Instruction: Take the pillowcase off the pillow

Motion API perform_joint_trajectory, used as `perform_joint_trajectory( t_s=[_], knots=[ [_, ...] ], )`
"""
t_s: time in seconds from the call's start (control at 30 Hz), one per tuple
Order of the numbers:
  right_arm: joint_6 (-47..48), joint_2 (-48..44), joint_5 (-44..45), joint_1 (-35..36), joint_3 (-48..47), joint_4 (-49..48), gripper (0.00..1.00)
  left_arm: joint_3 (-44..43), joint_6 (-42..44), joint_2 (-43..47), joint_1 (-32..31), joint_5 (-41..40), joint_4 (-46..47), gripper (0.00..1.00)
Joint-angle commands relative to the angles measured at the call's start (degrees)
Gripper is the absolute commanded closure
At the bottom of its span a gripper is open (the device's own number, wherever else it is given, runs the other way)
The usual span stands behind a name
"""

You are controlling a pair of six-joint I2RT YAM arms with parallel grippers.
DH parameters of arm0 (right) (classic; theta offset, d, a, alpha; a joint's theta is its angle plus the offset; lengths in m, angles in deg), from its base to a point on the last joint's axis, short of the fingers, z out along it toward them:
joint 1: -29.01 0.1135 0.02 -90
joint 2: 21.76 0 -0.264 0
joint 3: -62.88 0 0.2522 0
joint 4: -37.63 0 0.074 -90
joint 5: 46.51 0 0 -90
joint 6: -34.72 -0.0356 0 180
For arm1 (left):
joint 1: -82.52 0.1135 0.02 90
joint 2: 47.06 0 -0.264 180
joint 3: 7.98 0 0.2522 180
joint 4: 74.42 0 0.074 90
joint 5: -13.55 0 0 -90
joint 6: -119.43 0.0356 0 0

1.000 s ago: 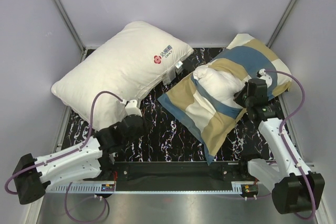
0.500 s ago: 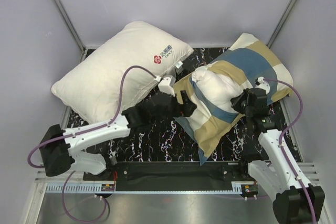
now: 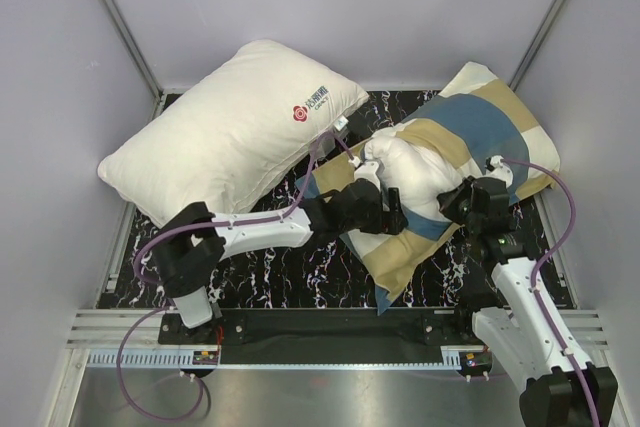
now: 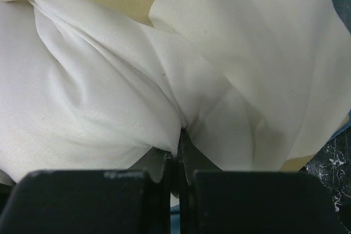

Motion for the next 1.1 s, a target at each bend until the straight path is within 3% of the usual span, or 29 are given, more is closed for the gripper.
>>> perform_joint_trajectory(
  t_s=[0.0, 0.07, 0.13, 0.27, 0.5, 0.77, 0.93, 1.07],
  knots=[
    [-0.6, 0.0, -2.5, 0.6, 0.8, 1.2, 1.0, -3.1, -0.7, -1.6, -0.6, 2.3, 3.1, 0.24],
    [-0.5, 0.5, -2.3, 0.6, 0.7, 1.2, 1.0, -2.6, -0.7, -1.1, -0.7, 1.9, 3.7, 0.68],
    [-0.1, 1.2, -1.3, 0.6, 0.5, 1.0, 1.0, -1.1, -0.6, 0.1, -0.9, 1.3, 3.8, 1.0],
    [0.6, 5.4, -0.3, 0.7, 0.3, -1.4, 1.0, 4.2, -0.4, 6.1, -1.0, 0.5, 4.3, 1.0],
    [2.1, 18.3, 3.3, 0.6, -4.1, -6.3, 1.0, 21.1, -3.1, 19.2, -1.8, -1.8, 6.8, 1.0],
    [2.6, 28.9, 4.4, -1.5, -10.3, -9.1, 1.0, 32.7, -4.9, 34.3, -2.1, -6.9, 2.8, 1.0],
    [2.4, 29.7, 3.2, -1.5, -11.8, -9.0, 1.0, 35.0, -5.1, 36.3, -2.1, -8.3, 3.7, 1.0],
    [1.9, 28.0, 1.9, -1.4, -10.6, -9.0, 1.0, 31.0, -3.2, 33.1, -2.2, -7.2, 6.0, 1.0]
  ],
)
